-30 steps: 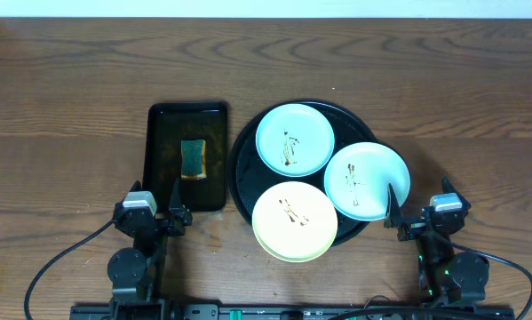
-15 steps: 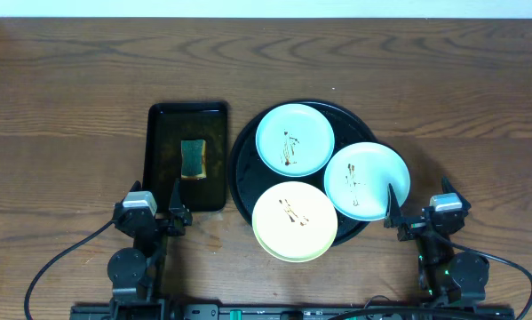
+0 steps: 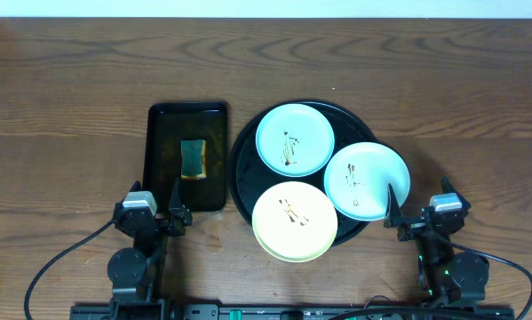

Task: Clean dirty plates on tray and stack at the side

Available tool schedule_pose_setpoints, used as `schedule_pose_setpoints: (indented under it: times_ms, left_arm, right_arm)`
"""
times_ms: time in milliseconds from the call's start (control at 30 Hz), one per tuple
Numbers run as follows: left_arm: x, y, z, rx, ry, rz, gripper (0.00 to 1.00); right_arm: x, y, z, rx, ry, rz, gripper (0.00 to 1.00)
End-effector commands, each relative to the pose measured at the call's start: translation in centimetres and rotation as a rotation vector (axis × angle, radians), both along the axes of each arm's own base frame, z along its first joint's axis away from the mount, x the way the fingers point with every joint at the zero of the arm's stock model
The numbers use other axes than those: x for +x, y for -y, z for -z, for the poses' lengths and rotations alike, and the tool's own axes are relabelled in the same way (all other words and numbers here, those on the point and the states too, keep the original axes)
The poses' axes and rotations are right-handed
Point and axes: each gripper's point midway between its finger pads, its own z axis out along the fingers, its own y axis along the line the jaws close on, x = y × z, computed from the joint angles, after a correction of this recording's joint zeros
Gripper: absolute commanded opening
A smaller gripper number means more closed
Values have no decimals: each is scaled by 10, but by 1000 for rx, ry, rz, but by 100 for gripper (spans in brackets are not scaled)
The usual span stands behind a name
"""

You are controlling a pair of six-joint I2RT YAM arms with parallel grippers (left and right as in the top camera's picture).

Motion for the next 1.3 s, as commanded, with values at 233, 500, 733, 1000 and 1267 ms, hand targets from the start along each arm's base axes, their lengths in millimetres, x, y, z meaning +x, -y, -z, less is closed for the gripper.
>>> schedule_pose_setpoints:
  times_ms: [233, 500, 733, 1000, 1267]
  left_arm:
    - [-5, 5, 12, -72, -109, 19, 80]
    - [0, 4, -10, -78, -330, 8, 80]
    - [17, 11, -26, -101, -565, 38, 80]
    - [13, 22, -9, -147, -817, 87, 80]
    - [16, 22, 13, -155, -911, 83, 99]
  right_arm:
    - [0, 2, 4, 67, -65, 22, 99]
    - [5, 9, -10, 49, -297, 69, 99]
    - [25, 5, -19, 75, -521, 67, 99]
    - [43, 1, -12, 54, -752, 57, 99]
    - [46, -9, -8, 80, -777, 7, 99]
